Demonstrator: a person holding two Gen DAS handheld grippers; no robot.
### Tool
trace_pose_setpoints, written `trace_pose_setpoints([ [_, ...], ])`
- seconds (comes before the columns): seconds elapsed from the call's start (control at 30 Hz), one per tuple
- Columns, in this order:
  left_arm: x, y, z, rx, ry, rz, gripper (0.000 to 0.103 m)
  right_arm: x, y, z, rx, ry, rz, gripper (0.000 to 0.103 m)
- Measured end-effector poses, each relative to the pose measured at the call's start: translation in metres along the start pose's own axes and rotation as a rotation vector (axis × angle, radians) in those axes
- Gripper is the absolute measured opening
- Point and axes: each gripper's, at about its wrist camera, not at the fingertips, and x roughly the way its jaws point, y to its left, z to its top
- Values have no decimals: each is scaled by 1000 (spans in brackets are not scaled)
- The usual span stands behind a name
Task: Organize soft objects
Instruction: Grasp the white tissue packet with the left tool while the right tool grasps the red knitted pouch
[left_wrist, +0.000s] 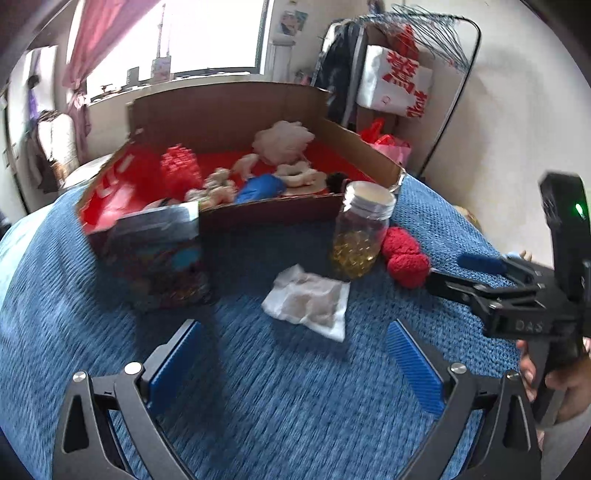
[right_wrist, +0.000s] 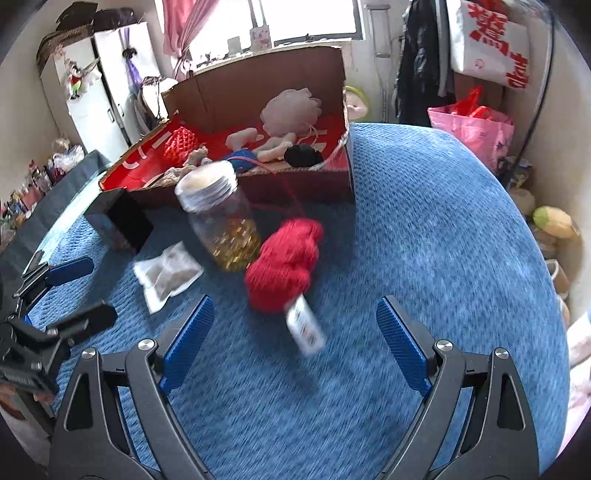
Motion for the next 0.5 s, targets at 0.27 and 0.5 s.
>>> trace_pose_setpoints([
  [0.27, 51, -8, 16, 51, 122, -9, 74, 38, -4, 26, -64, 59, 31, 54],
  [0.5, 53, -8, 12, 76, 127, -31, 38, 35, 2, 22, -79, 42, 124, 40],
])
